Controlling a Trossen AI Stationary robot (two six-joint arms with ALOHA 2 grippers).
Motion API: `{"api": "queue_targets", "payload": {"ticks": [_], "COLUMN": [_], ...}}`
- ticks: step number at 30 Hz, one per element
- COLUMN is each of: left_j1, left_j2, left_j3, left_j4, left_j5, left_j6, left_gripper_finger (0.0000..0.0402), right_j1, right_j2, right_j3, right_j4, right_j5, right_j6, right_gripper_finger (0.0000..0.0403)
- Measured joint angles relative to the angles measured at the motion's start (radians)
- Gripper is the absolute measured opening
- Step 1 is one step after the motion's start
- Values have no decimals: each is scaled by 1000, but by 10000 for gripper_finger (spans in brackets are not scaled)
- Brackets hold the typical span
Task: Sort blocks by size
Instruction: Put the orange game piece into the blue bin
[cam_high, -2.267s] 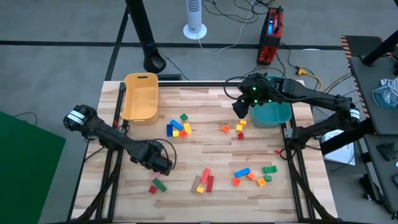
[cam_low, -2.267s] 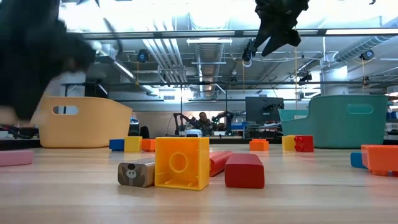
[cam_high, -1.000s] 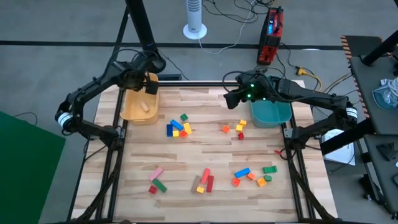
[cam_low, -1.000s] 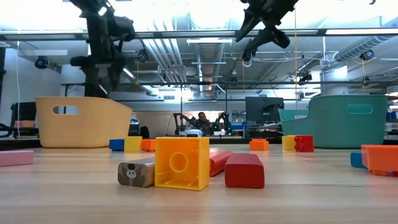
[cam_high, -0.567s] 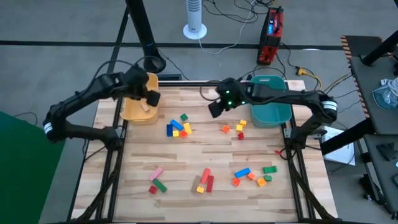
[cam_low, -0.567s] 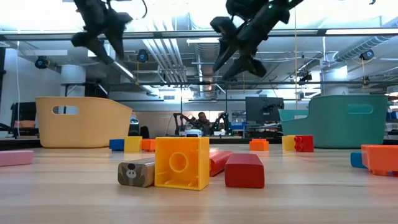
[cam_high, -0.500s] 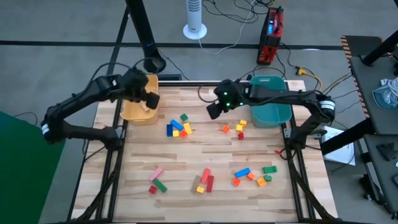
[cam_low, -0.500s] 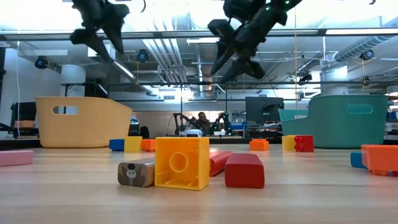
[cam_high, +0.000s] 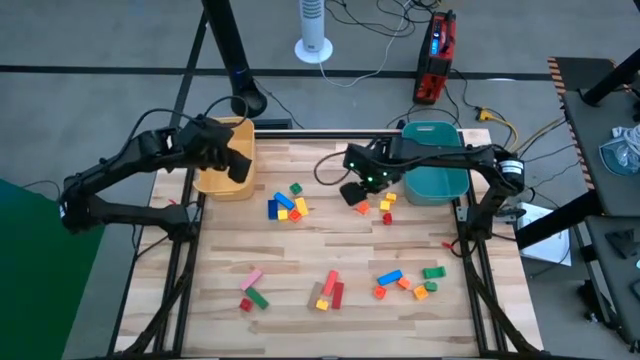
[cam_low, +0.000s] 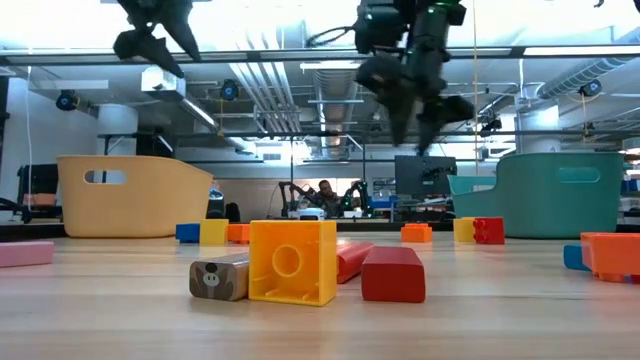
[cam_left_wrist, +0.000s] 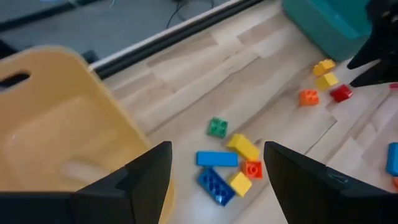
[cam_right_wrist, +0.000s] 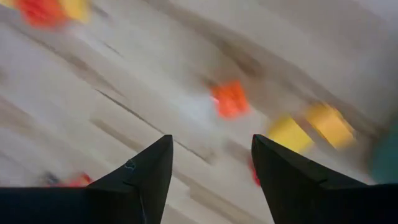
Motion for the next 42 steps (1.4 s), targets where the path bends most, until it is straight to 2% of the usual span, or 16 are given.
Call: {"api": "queue_targets", "payload": {"ticks": [4, 13, 21, 27, 31, 35, 42], "left_j1": [0, 0, 0, 0, 0, 1, 0], "left_j2": [25, 99, 152, 163, 158, 155, 162], "left_j3": [0, 10, 59, 86, 85, 85, 84], "left_j4": [81, 140, 136, 136, 135, 135, 136], "left_j5": [0, 1, 44, 45, 45, 44, 44], "left_j6": [55, 158, 192, 192, 192, 192, 192], "left_gripper_finger": [242, 242, 242, 242, 242, 242, 242], "right_j1": [28, 60, 45, 34, 32, 31, 28], "right_j2": [-1, 87, 223, 293, 331, 358, 349], "right_j3": [0, -22, -23, -23, -23, -18, -24], "right_j4": [-64, 34, 53, 56, 79, 92, 109], "right_j5": [16, 86, 35, 27, 24, 13, 13], "right_j6": [-85, -268, -367, -392, -420, -421, -387], "right_gripper_finger": [220, 266, 305, 311, 292, 253, 136]}}
